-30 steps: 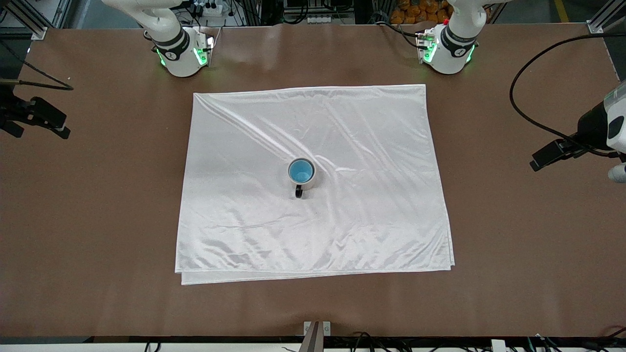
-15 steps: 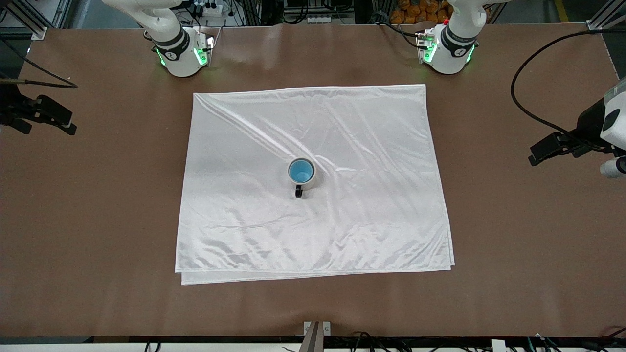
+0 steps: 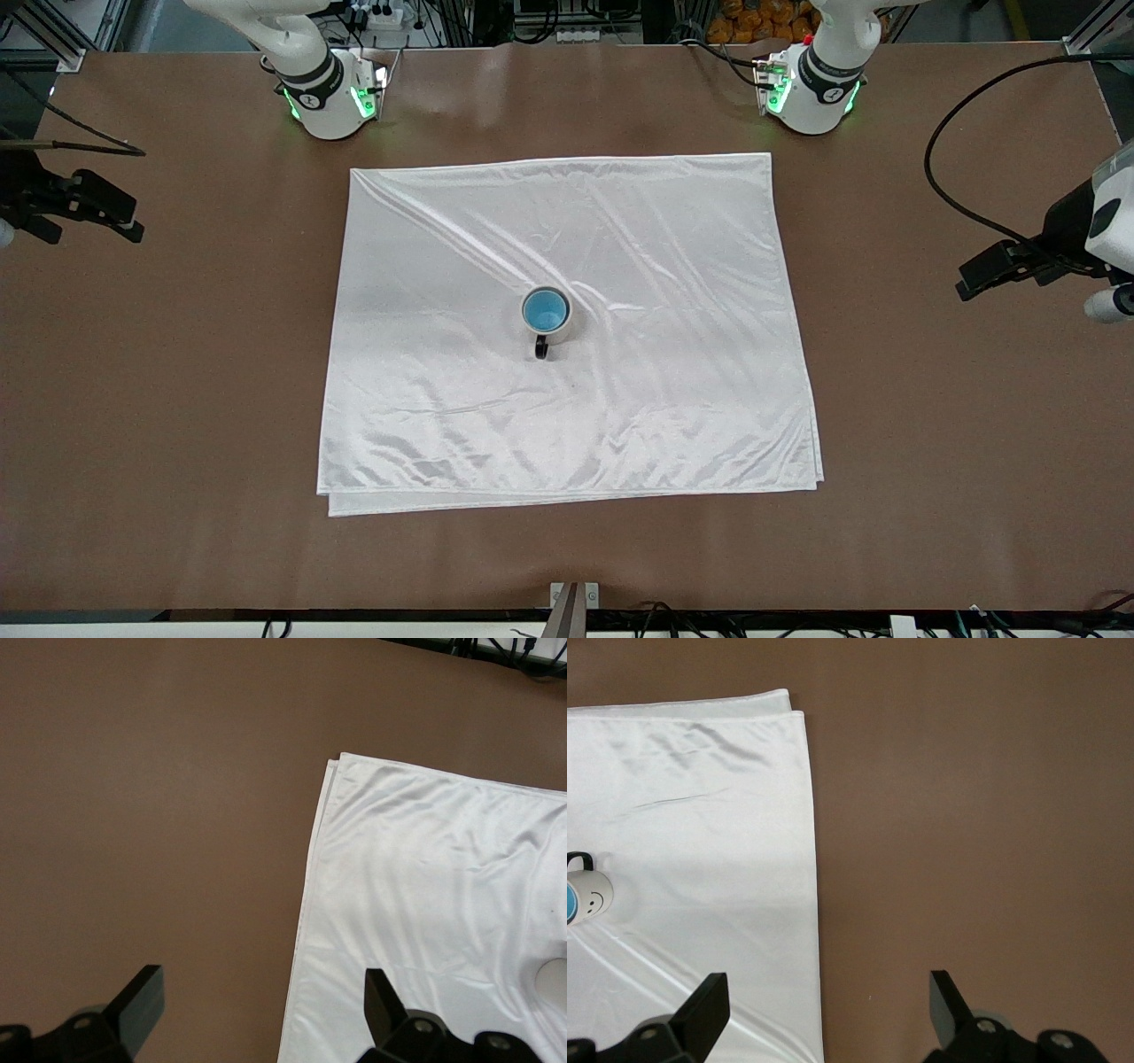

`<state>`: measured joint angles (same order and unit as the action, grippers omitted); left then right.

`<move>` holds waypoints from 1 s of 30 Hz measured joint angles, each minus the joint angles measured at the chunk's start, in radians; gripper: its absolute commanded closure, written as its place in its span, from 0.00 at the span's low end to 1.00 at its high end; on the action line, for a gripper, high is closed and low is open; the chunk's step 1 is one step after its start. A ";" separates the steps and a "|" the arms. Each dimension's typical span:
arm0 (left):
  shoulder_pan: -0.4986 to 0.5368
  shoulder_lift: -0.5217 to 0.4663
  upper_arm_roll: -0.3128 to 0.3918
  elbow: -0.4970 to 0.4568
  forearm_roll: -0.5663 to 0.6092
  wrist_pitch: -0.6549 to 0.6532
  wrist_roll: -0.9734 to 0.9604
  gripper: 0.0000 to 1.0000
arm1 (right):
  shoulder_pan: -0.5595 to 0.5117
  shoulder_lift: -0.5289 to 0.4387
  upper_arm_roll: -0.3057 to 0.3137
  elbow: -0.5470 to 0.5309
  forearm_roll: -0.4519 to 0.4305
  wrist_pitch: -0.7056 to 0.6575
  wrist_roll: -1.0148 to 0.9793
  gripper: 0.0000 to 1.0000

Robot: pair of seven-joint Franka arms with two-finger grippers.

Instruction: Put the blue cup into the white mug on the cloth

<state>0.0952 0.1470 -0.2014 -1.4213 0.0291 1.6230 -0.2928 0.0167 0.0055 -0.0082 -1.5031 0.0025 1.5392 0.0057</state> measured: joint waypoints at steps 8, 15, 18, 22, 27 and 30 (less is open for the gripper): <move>-0.001 -0.003 0.000 0.000 0.000 -0.004 0.034 0.00 | 0.001 0.000 0.000 -0.001 0.000 0.000 -0.001 0.00; -0.001 -0.011 0.000 0.000 0.000 -0.027 0.063 0.00 | 0.002 0.000 0.000 -0.001 0.001 0.000 -0.002 0.00; -0.001 -0.014 0.001 0.000 0.000 -0.033 0.083 0.00 | 0.003 0.000 0.000 -0.001 0.001 0.000 -0.002 0.00; 0.000 -0.015 0.005 0.000 0.000 -0.034 0.098 0.00 | 0.004 0.000 0.000 -0.001 0.001 0.000 -0.002 0.00; 0.000 -0.015 0.008 0.000 0.000 -0.034 0.100 0.00 | 0.004 0.000 0.000 -0.001 0.001 0.000 -0.002 0.00; 0.000 -0.016 0.009 0.000 0.000 -0.034 0.100 0.00 | 0.004 0.000 0.000 -0.001 0.001 0.000 -0.002 0.00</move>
<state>0.0950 0.1313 -0.1928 -1.4213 0.0291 1.5887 -0.1924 0.0208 0.0059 -0.0082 -1.5044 0.0034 1.5388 0.0038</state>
